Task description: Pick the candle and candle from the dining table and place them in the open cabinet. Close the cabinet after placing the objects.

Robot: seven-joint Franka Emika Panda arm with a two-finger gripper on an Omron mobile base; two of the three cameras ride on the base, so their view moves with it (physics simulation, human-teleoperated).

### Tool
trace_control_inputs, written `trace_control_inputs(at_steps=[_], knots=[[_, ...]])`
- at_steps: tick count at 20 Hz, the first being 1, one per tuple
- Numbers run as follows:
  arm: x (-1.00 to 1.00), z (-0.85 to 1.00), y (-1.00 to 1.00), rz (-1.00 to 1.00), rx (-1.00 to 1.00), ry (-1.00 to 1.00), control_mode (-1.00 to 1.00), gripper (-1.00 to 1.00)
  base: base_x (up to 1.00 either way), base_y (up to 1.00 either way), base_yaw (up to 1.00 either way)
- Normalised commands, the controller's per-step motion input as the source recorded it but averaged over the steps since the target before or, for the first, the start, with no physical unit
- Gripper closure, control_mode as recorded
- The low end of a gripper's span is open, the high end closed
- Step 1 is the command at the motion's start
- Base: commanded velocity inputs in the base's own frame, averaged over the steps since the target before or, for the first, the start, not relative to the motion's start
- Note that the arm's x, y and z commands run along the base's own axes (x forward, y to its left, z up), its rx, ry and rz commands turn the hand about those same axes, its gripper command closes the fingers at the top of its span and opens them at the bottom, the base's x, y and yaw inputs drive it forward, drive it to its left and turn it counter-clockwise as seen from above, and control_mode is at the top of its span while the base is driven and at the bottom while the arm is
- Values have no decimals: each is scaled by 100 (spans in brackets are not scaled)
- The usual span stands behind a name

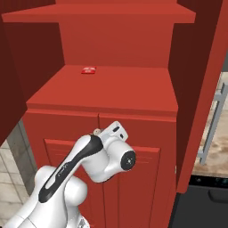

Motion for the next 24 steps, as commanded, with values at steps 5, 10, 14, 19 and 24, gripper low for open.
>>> trace_control_inputs(at_steps=[5,10,14,19,24], knots=[[-8,42,0,-3,0,-3,-100,100,0,0,0],[-4,56,0,-6,0,0,-100,100,0,0,0],[0,61,6,-6,0,3,-100,100,0,0,0],[0,62,3,-1,0,10,-100,100,0,0,0],[13,60,8,0,0,14,-100,100,0,0,0]])
